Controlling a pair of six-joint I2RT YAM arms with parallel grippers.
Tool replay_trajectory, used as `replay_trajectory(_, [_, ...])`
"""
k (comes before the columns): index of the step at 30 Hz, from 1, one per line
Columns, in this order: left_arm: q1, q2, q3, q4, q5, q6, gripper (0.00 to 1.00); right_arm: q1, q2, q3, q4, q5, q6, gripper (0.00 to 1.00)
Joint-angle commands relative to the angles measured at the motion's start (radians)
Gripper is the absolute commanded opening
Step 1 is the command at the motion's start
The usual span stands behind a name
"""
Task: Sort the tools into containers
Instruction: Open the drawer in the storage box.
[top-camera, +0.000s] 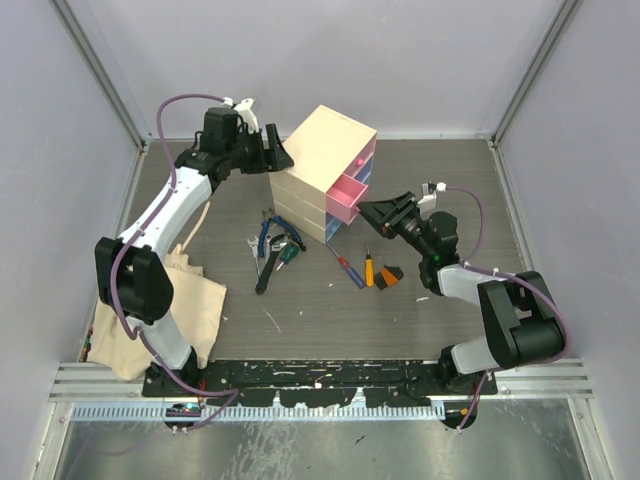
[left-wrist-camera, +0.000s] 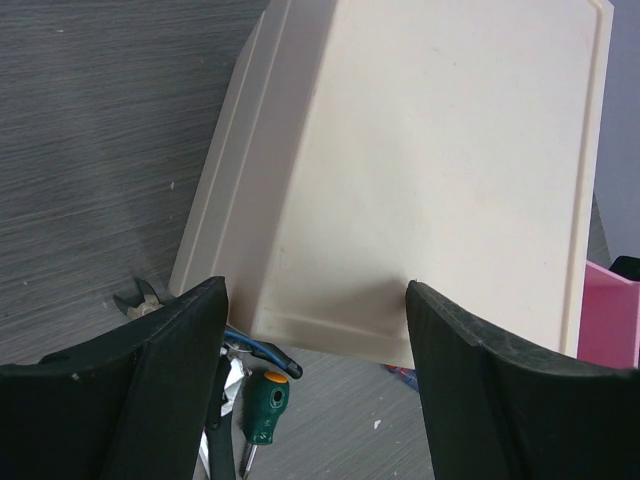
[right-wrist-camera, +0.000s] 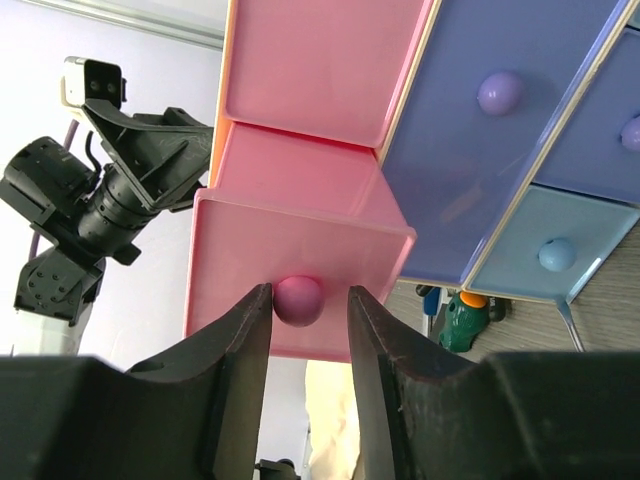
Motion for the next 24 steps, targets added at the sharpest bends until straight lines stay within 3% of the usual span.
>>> replay_trajectory(1, [-0.001,0.022,0.017,-0.061,-0.016,0.040,0.72,-0.003,0.011,0.027,0.126,-0.022,0.038,0.40])
replay_trajectory(9, [-0.001,0.024,0.018,-0.064,-0.018,0.041,0.72,-0.002,0.020,0.009,0.186,-0.021,0.082,0.24])
replay_trajectory(24, [-0.002,0.019,0.019,-0.068,-0.025,0.047,0.72,-0.034,-0.155,-0.082,-0.001,0.038,0.009,0.21])
